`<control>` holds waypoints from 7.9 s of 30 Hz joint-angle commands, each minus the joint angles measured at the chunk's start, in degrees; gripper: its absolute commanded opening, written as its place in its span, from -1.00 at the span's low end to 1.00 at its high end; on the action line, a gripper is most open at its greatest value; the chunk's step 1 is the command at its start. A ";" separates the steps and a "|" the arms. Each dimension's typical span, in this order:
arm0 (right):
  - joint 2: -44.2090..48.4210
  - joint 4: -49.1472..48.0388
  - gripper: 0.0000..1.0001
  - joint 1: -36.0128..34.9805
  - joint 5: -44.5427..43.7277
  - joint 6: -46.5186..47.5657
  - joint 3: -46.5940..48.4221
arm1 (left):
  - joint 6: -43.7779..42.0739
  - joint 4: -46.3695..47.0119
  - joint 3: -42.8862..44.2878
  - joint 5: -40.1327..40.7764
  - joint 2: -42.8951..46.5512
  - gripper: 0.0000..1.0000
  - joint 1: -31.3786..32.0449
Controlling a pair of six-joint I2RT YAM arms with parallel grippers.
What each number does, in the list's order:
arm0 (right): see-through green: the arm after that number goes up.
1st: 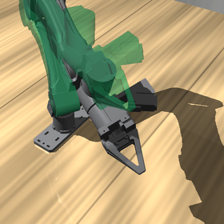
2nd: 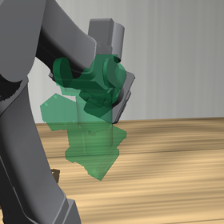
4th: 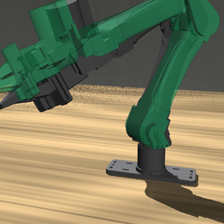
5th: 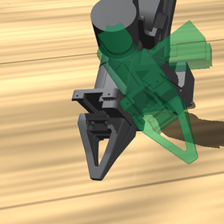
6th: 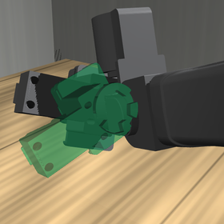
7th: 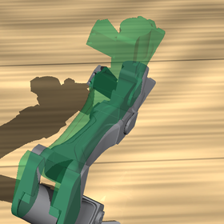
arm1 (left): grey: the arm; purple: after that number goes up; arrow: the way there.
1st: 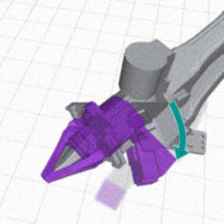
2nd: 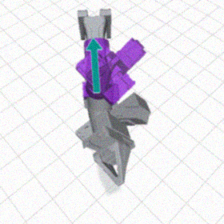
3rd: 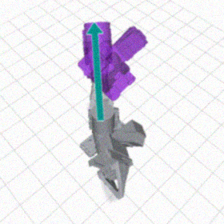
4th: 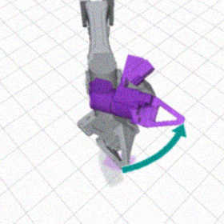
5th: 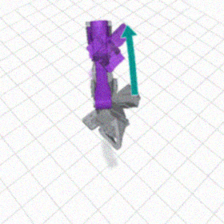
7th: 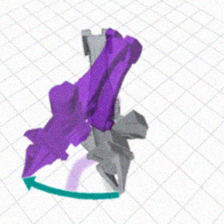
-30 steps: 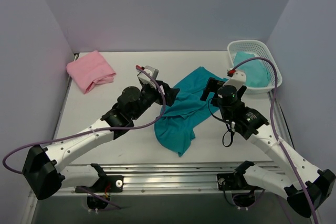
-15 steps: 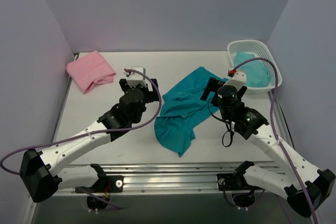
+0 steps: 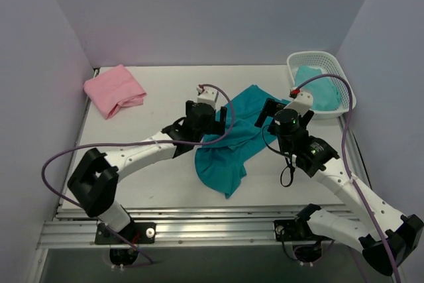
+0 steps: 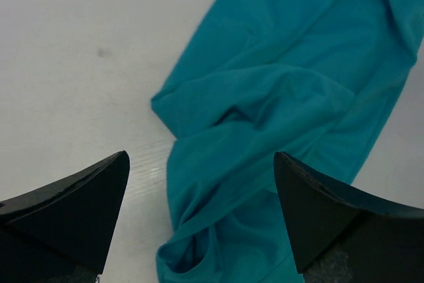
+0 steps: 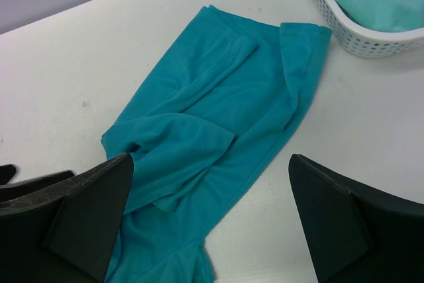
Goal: Fold and stack the t-shirts
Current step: Flatten out the tshirt
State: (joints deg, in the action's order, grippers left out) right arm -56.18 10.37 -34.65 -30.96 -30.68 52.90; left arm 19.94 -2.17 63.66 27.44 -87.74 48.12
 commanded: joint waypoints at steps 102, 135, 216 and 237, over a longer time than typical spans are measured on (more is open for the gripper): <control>-2.18 0.53 1.00 -0.41 -5.07 -1.05 -1.66 | -2.63 10.79 25.20 -16.46 -38.72 0.45 10.42; -2.26 0.26 0.99 -0.41 -4.81 -1.23 -2.45 | 0.45 12.46 24.06 -14.87 -42.07 -0.39 8.57; -0.94 3.87 1.00 -0.68 -5.08 -2.11 -2.19 | 5.46 10.70 8.59 -9.43 -19.84 0.88 -18.24; -1.04 4.39 0.99 -0.68 -6.04 -2.28 -2.37 | 10.03 11.23 8.24 -11.62 -27.74 -0.05 -18.50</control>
State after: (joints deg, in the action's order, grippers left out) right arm -57.58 14.00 -34.98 -34.46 -32.23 50.35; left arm 29.21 7.14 70.17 16.34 -115.37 29.89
